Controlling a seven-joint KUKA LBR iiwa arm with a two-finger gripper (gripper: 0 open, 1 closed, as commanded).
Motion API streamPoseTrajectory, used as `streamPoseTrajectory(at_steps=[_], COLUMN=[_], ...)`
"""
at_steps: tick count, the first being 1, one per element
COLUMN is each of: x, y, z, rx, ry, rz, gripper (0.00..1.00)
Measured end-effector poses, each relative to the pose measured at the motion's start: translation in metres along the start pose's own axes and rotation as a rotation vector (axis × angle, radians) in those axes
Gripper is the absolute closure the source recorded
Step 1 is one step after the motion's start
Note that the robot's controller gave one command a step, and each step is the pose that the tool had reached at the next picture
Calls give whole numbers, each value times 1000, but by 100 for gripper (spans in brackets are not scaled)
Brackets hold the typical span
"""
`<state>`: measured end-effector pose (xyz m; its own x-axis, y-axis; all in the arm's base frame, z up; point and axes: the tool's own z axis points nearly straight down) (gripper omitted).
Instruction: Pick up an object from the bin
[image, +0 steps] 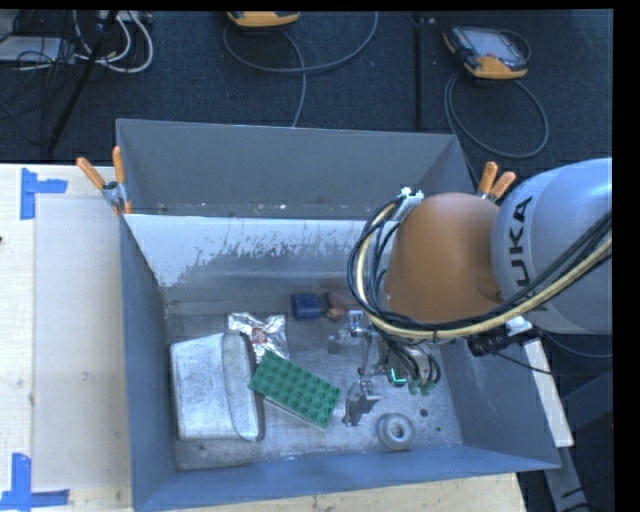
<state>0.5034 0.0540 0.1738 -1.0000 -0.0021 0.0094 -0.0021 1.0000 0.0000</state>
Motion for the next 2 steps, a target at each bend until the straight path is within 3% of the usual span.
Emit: streamPoseTrajectory(at_steps=[1,2], x=[-2,-2], y=[-1,-1], z=[-3,-3], rx=[0,0], ry=[-7,-7], rz=[4,4], gripper=[100,0])
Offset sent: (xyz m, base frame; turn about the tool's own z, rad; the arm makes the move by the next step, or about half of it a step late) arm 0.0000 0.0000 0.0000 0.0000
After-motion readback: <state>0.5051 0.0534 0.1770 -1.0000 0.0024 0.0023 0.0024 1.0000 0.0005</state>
